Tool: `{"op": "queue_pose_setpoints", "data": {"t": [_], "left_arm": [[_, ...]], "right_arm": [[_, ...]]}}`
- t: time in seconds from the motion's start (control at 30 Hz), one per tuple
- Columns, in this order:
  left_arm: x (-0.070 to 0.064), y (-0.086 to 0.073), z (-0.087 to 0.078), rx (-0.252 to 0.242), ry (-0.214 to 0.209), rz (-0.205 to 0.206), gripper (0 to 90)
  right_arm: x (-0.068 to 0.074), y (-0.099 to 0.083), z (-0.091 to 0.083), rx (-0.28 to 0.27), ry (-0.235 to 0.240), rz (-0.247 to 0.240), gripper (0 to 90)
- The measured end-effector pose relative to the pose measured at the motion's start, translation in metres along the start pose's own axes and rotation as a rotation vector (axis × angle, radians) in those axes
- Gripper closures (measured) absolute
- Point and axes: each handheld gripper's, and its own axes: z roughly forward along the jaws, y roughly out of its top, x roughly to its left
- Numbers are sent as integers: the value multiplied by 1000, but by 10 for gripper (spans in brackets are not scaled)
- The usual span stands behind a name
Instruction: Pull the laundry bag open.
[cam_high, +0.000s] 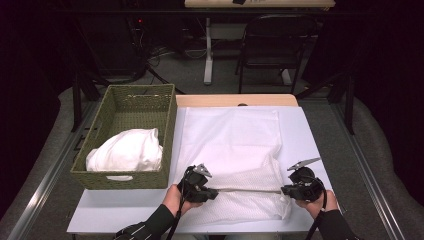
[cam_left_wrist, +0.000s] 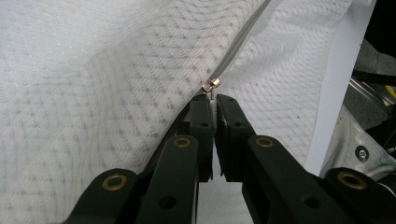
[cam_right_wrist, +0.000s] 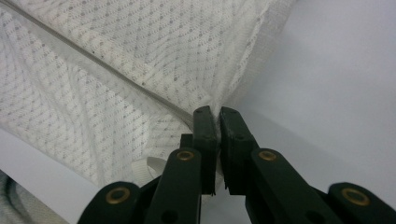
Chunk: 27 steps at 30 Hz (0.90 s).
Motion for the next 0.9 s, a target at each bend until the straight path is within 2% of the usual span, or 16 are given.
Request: {"op": "queue_pose_setpoints", "data": {"t": [0.43,0.63,0.9], "left_arm": [[5,-13,-12,5,25,-16,860],[6,-17,-17,5,36,-12,860],[10,-26,-25,0,51,-35,859]], "right_arm": [[0,0,0,5,-2,2,863],[2,0,0,5,-7,-2,863],[1,0,0,4,-8,-2,863]]}}
